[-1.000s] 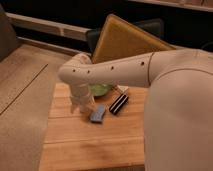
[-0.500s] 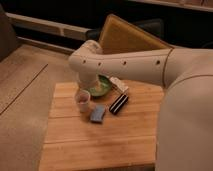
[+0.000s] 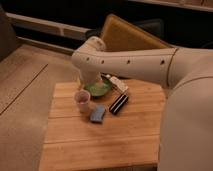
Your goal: Pick up the ceramic bowl
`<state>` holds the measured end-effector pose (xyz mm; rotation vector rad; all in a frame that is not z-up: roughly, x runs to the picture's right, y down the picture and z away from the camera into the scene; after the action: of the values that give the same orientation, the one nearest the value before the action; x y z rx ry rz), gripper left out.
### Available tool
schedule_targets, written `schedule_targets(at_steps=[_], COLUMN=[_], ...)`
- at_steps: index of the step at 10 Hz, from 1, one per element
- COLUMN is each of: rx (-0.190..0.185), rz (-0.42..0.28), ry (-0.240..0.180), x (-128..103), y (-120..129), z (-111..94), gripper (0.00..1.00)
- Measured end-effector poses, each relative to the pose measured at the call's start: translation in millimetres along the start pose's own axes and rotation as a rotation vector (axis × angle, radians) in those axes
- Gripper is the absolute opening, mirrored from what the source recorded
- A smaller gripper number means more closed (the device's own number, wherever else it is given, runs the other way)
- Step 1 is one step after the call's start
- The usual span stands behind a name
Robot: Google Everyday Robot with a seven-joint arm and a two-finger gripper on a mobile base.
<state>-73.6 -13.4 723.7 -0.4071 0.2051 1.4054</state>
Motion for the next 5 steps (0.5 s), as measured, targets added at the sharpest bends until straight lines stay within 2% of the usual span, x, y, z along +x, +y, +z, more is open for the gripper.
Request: schedule_targets(at_steps=[1,2,3,4,5], rx=[0.031,0.074,0.201,0.201,0.194], rz=[0.040,0.092,0.258,0.281,0.290], ry=[-0.003,-0.014,-0.192,-0.224,-0.242], x=[-2,-6,-66,-75,-80], y=[-20,-51,-219,-246,-255], z=[2,4,14,22,28], gripper=[0.65,0.65,0.65,0.65,0.65])
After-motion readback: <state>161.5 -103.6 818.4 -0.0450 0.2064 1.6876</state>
